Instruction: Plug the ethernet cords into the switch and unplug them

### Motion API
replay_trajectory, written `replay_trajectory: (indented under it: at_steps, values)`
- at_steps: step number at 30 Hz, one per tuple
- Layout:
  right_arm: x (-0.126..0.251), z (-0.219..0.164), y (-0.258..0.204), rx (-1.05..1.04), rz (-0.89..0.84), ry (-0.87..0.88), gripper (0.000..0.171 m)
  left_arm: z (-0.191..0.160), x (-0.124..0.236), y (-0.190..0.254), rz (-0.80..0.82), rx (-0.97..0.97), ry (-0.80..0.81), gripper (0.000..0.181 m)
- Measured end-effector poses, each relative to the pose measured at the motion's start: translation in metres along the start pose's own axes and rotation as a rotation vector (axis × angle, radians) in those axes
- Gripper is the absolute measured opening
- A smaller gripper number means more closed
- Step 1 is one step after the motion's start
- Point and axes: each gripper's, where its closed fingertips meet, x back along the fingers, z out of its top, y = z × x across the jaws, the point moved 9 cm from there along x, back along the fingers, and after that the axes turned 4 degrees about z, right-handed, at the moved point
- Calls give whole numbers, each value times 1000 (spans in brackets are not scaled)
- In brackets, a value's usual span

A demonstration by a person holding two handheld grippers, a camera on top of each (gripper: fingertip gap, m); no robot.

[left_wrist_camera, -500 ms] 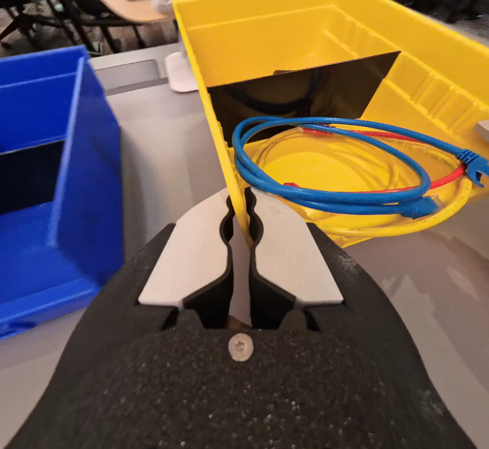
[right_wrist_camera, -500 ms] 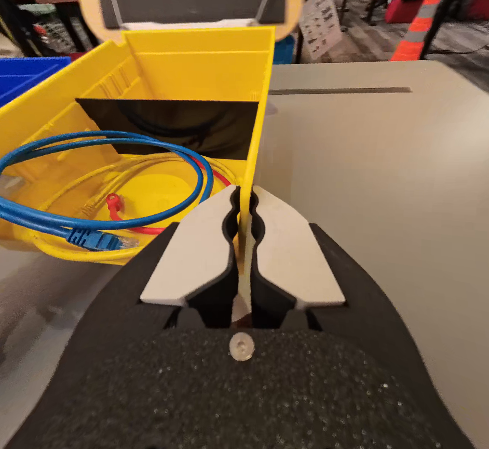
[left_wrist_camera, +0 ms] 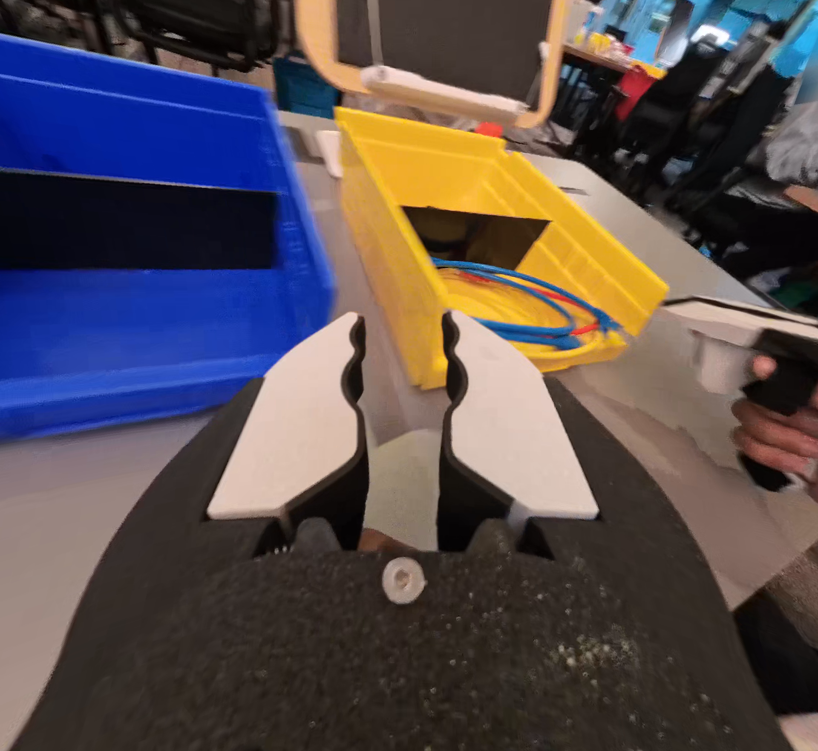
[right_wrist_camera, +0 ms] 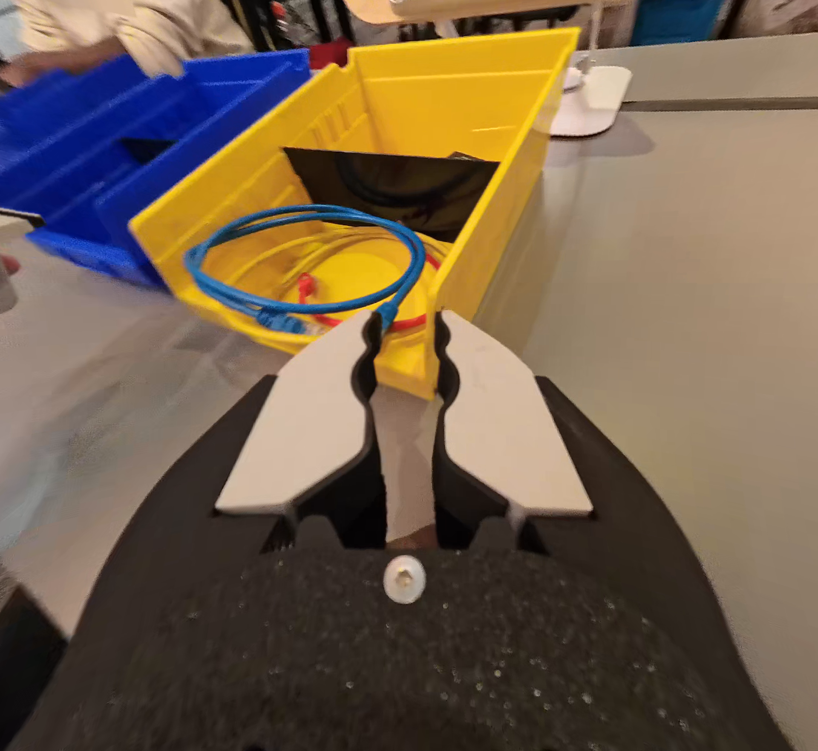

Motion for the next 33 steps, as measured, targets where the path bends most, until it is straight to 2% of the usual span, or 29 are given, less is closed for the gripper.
replay_trajectory:
  at_steps: [2,6,8,11,14,15,16,18,20,23,26,27,29,33]
  values:
    - [13,-5,-6,16,92,-5,18,0,27,-41,117,6,-15,35]
    - [26,-12,-23,93,106,21,14,-3,56,-138,343,-31,-162,51]
    - [23,-13,-39,158,149,24,13,5,57,-169,341,-47,-186,40]
    - [6,-20,-66,243,236,-54,13,23,41,-193,316,-80,-139,33]
    - [-8,-34,-100,280,345,-157,13,29,7,-206,270,-90,-198,32]
    - [-10,-39,-112,279,378,-173,13,30,-3,-211,285,-81,-206,25]
    - [-12,-44,-124,271,414,-187,13,30,-10,-216,303,-75,-219,4]
    - [-15,-52,-146,252,471,-216,15,29,-13,-220,328,-80,-207,3]
    - [-20,-56,-163,223,481,-226,26,24,-6,-213,344,-98,-195,3]
    - [-33,-56,-176,163,419,-191,42,11,19,-196,350,-34,-179,5]
    - [-53,-49,-189,102,347,-151,51,-3,51,-171,425,-155,-220,5]
    - [-60,-45,-195,92,326,-147,50,-8,61,-164,460,-191,-221,5]
    - [-72,-42,-205,93,260,-162,35,-17,79,-151,488,-183,-206,5]
    - [-88,-32,-223,157,197,-127,39,-30,107,-133,486,-80,-183,5]
